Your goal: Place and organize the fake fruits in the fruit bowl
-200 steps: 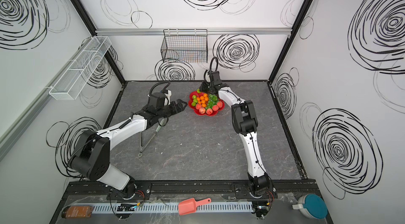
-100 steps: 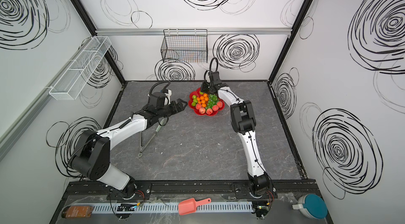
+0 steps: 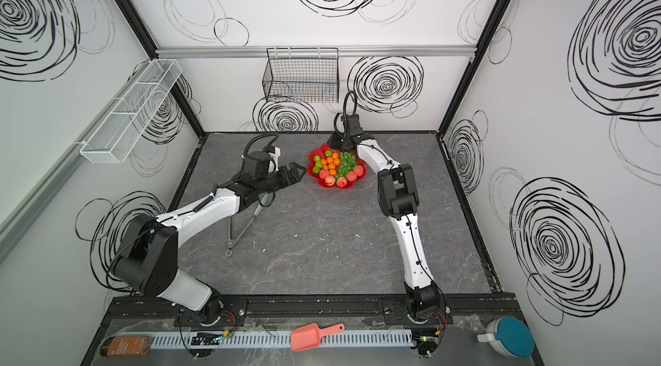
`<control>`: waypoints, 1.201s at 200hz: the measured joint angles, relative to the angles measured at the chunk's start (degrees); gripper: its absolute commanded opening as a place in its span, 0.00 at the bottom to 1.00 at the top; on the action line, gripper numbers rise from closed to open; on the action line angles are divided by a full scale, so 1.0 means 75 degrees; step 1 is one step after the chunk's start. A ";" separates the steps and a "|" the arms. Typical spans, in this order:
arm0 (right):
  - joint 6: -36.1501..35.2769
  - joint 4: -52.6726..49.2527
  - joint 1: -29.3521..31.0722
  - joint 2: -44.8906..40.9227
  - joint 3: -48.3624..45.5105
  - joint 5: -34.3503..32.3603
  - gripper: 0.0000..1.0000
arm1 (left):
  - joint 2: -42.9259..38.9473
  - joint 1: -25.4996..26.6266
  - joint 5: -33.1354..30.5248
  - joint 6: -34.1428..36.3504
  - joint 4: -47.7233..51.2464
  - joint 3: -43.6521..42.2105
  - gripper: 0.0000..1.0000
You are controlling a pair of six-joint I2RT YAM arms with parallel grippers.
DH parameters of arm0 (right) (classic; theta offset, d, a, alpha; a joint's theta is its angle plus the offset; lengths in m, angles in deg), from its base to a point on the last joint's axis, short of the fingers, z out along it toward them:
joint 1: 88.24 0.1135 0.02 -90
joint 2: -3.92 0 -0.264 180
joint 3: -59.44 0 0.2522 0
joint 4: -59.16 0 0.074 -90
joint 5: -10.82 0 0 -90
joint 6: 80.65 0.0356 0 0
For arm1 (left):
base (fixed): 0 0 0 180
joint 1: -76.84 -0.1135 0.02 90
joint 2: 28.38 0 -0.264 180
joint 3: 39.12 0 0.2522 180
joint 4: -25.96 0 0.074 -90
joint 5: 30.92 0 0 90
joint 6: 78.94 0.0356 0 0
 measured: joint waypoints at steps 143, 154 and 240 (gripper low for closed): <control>-0.0498 0.2101 -0.0627 -0.8227 -0.9212 -0.1020 0.76 | -0.5388 0.0600 -0.2573 0.0997 -0.1437 -0.4048 0.96; -0.0408 0.2407 -0.0871 -0.8711 -0.9891 -0.1090 0.84 | -0.5837 0.0501 -0.2632 0.1230 -0.1865 -0.4523 0.96; -0.0283 0.4016 -0.2037 -1.1100 -1.2584 -0.3657 1.00 | -0.7600 -0.1049 -0.3284 0.3649 -0.3713 -0.6834 0.96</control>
